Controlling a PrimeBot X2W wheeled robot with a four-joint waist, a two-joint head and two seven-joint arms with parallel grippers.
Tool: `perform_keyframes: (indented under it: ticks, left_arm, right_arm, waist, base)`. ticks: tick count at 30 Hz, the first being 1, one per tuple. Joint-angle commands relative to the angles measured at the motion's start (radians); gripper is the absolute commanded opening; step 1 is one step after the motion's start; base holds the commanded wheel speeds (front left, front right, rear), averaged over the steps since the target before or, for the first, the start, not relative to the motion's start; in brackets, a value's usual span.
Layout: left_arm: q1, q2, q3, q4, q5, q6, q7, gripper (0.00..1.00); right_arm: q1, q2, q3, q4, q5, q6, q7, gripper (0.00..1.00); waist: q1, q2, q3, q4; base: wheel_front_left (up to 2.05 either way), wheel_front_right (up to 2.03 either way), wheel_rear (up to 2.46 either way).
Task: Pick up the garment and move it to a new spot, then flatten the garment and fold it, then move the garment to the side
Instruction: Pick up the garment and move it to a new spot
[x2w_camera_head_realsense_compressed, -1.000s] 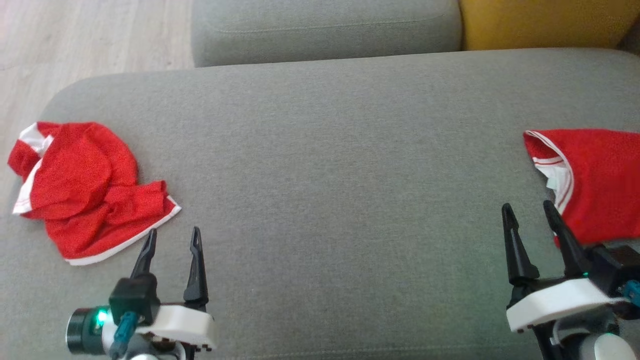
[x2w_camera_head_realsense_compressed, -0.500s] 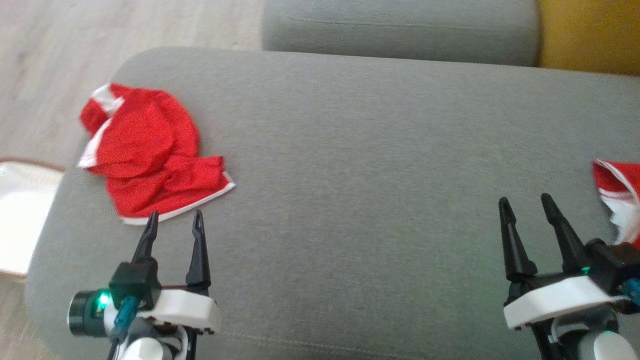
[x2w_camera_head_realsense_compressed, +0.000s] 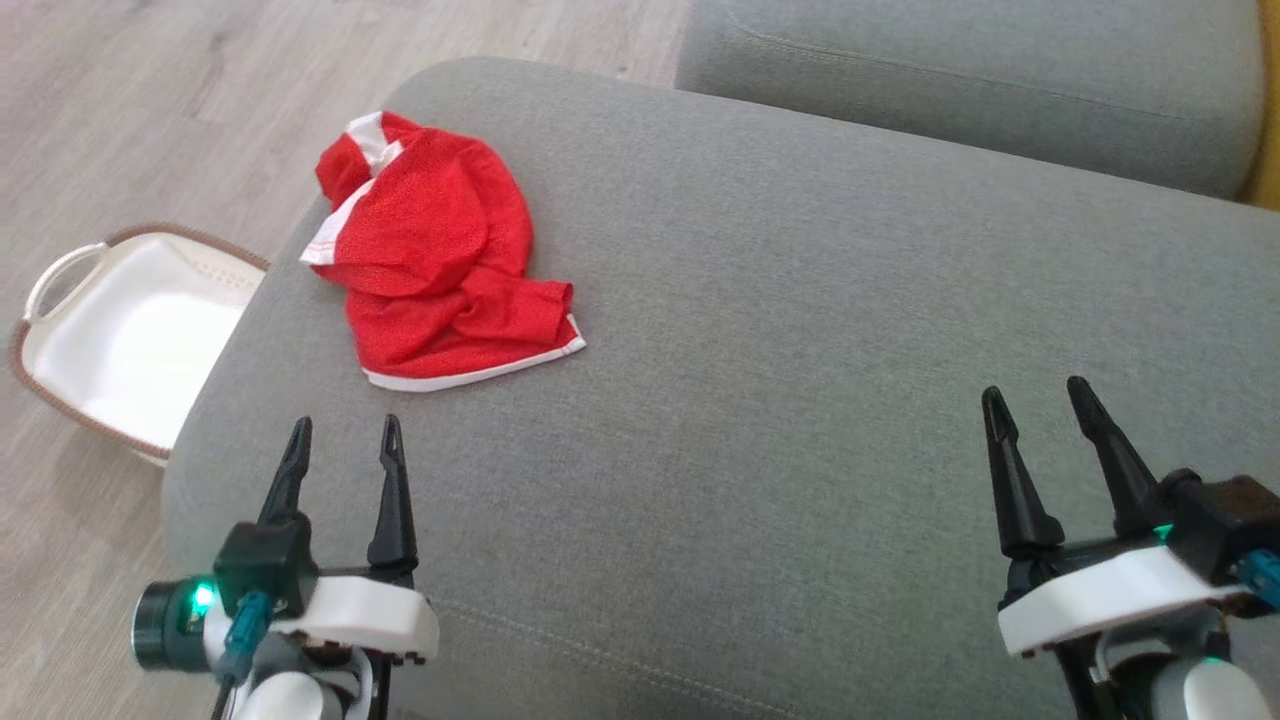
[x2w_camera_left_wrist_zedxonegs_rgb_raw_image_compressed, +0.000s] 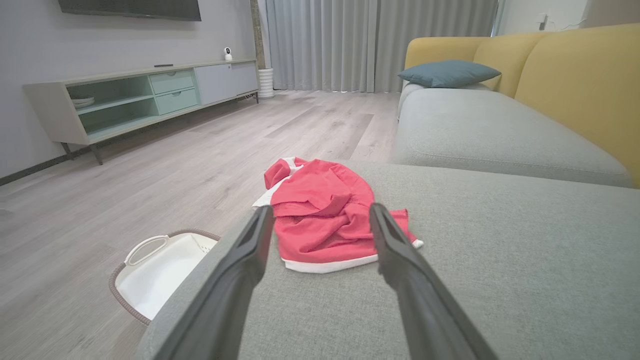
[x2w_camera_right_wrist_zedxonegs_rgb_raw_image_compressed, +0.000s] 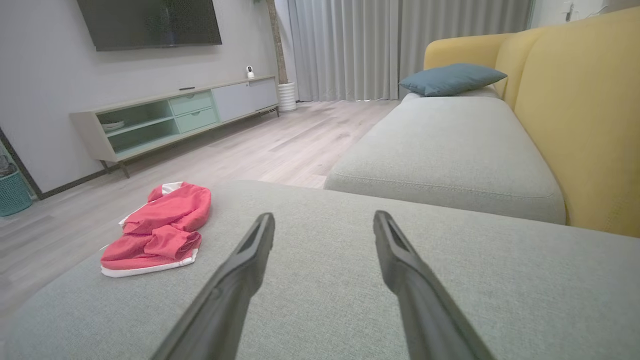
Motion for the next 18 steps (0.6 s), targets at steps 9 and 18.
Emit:
perform_keyframes:
  ticks: [9,18]
  left_arm:
    - [-0.113,-0.014,0.067,-0.012,0.005,-0.015,-0.013,1.0]
    - [-0.292,-0.072,0.105,0.081,-0.012,-0.059,-0.013,1.0]
  right_arm:
    - [-0.068,-0.031,0.021,-0.079,-0.005,0.003,0.031,1.0]
    - [-0.131,-0.086,0.011,-0.154,-0.009,0.003,0.083,1.0]
  waist:
    - [0.0,-0.0001,0.078,-0.006]
    - [0.0,-0.0001,0.262,-0.07]
  base:
    - [0.0,0.0,0.0]
    - [0.0,0.0,0.0]
